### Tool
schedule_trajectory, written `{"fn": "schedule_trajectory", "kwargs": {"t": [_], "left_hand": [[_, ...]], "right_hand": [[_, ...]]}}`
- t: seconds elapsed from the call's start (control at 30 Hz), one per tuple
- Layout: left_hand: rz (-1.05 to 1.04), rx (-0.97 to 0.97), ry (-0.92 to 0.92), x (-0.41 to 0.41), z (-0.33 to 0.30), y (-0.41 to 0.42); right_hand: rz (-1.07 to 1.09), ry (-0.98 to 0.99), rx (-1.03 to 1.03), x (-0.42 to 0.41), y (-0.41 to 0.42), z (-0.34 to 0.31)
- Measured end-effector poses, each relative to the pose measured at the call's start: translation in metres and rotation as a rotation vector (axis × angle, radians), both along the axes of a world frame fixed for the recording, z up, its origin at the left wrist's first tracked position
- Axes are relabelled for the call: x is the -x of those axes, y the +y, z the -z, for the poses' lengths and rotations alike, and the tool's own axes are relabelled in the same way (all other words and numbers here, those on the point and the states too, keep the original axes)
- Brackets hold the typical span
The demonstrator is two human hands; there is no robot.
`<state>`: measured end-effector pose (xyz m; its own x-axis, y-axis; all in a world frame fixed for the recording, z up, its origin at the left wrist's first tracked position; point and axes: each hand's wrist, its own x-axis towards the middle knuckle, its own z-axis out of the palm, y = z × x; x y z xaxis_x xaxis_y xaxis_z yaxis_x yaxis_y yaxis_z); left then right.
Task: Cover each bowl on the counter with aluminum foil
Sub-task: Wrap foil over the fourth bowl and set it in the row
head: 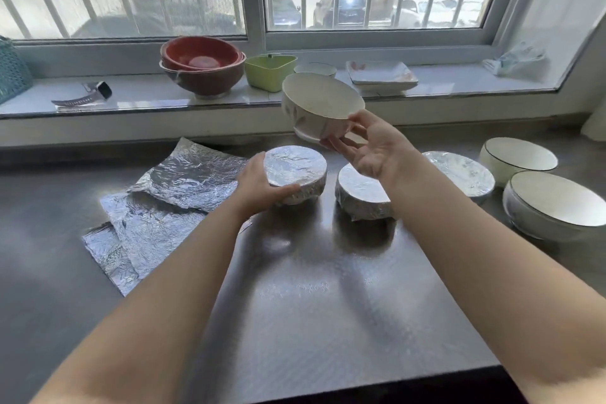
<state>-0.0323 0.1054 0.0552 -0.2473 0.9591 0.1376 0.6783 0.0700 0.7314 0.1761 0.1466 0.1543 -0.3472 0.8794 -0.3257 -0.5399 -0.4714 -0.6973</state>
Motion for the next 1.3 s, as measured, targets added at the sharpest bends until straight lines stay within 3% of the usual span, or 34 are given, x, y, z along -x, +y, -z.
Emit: {"fn": "schedule_trajectory", "kwargs": {"t": [0.27, 0.47, 0.67, 0.87, 1.13, 1.3], "left_hand": [[-0.039, 0.093, 0.066, -0.003, -0.002, 0.057], [-0.098, 0.040, 0.044, -0.009, 0.003, 0.077], [-0.097, 0.191, 0.349, 0.026, 0.008, 0.040], [-0.129, 0.380, 0.478, 0.058, 0.026, -0.016], [-0.192, 0.263, 0.591, 0.071, 0.039, -0.041], [-0.223, 0.198, 0.636, 0.074, 0.042, -0.056]], "right_hand": [[-0.076, 0.041, 0.003, -0.030, -0.010, 0.012], [-0.092, 0.001, 0.065, -0.034, -0.021, 0.028], [-0.089, -0.089, 0.047, -0.031, -0.031, 0.048], [-0.180, -0.213, 0.017, -0.014, -0.059, 0.065], [-0.326, -0.383, 0.028, -0.017, -0.092, 0.094], [-0.335, -0.381, 0.056, -0.020, -0.114, 0.105]]}}
